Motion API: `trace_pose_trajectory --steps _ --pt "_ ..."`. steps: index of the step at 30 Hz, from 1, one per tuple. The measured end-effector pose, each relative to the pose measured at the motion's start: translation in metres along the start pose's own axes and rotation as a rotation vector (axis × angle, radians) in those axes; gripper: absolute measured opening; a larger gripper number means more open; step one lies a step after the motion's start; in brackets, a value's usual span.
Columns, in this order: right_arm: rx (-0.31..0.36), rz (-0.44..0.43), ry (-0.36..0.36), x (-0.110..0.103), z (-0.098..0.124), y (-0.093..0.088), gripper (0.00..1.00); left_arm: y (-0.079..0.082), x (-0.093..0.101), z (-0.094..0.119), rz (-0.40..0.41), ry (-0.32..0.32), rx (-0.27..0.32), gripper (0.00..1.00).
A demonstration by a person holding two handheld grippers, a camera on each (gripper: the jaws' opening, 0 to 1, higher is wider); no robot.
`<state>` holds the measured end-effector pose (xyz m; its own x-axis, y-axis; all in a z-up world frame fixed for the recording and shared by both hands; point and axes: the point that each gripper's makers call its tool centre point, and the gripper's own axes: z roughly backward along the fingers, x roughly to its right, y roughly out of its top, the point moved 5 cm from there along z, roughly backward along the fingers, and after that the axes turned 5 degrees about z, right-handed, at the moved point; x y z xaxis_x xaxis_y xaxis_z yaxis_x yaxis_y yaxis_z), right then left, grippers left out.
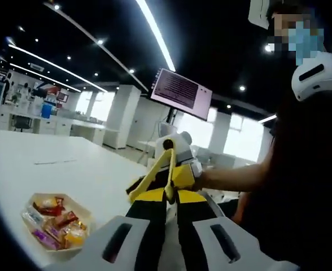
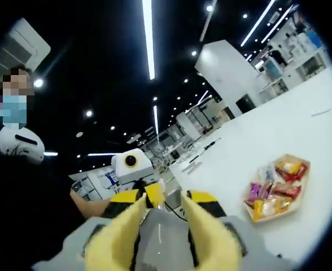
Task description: Place the target food into the container with the food tongs after gripping and lifting it, then release it inside without dropping or visibly crushing the food.
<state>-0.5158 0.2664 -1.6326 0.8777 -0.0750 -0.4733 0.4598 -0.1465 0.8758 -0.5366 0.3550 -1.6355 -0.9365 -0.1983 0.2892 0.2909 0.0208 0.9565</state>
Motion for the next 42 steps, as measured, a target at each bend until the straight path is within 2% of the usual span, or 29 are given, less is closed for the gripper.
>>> trace_pose_trajectory --steps 1,3,4,7,10,11,15,17,18,20,22,24,27,29,31,36,40,42 --pt "0.017 -0.004 -0.005 0.001 0.002 0.003 0.35 -0.005 -0.002 0.001 -0.032 0.012 -0.039 0.0" --pt "-0.009 -0.016 -0.032 0.005 0.006 0.002 0.35 -0.004 0.001 0.0 -0.036 0.005 -0.029 0.0" --pt "-0.023 0.004 -0.043 0.007 0.01 0.001 0.33 -0.001 0.001 0.001 -0.05 0.014 -0.025 0.0" --pt "-0.038 -0.006 -0.063 0.008 0.019 0.0 0.29 0.0 -0.006 0.007 -0.093 0.055 -0.047 0.0" --pt "-0.05 -0.013 -0.116 0.015 0.034 -0.002 0.24 -0.004 -0.012 0.011 -0.134 0.076 -0.107 0.0" --pt "-0.05 -0.018 -0.142 0.02 0.04 -0.003 0.24 -0.005 -0.013 0.011 -0.144 0.065 -0.122 0.0" --pt "-0.073 -0.104 -0.228 0.03 0.058 -0.017 0.24 -0.013 -0.02 0.012 -0.198 0.073 -0.191 0.0" --pt "-0.065 -0.143 -0.274 0.036 0.065 -0.022 0.25 -0.018 -0.024 0.012 -0.237 0.072 -0.231 0.0" --pt "-0.053 -0.192 -0.31 0.042 0.071 -0.025 0.24 -0.021 -0.026 0.011 -0.258 0.068 -0.24 0.0" --pt "-0.045 -0.218 -0.353 0.049 0.076 -0.029 0.2 -0.03 -0.031 0.01 -0.274 0.059 -0.275 0.0" --pt "-0.089 -0.205 -0.377 0.054 0.077 -0.039 0.18 -0.037 -0.036 0.008 -0.287 0.055 -0.303 0.0" --pt "-0.162 -0.188 -0.413 0.061 0.075 -0.05 0.18 -0.05 -0.046 0.009 -0.32 0.054 -0.376 0.0" --pt "-0.285 -0.212 -0.467 0.075 0.071 -0.069 0.18 -0.077 -0.064 0.01 -0.337 0.04 -0.49 0.0" --pt "-0.332 -0.198 -0.495 0.087 0.066 -0.077 0.18 -0.094 -0.075 0.011 -0.313 0.038 -0.538 0.0" --pt "-0.358 -0.242 -0.531 0.093 0.06 -0.083 0.18 -0.105 -0.084 0.012 -0.282 0.041 -0.558 0.0" --pt "-0.44 -0.257 -0.589 0.113 0.053 -0.104 0.18 -0.138 -0.105 0.012 -0.218 0.036 -0.638 0.0" --pt "-0.509 -0.274 -0.633 0.121 0.056 -0.118 0.18 -0.152 -0.115 0.009 -0.225 0.047 -0.665 0.0" --pt "-0.513 -0.268 -0.633 0.123 0.057 -0.12 0.18 -0.157 -0.117 0.007 -0.226 0.041 -0.675 0.0"
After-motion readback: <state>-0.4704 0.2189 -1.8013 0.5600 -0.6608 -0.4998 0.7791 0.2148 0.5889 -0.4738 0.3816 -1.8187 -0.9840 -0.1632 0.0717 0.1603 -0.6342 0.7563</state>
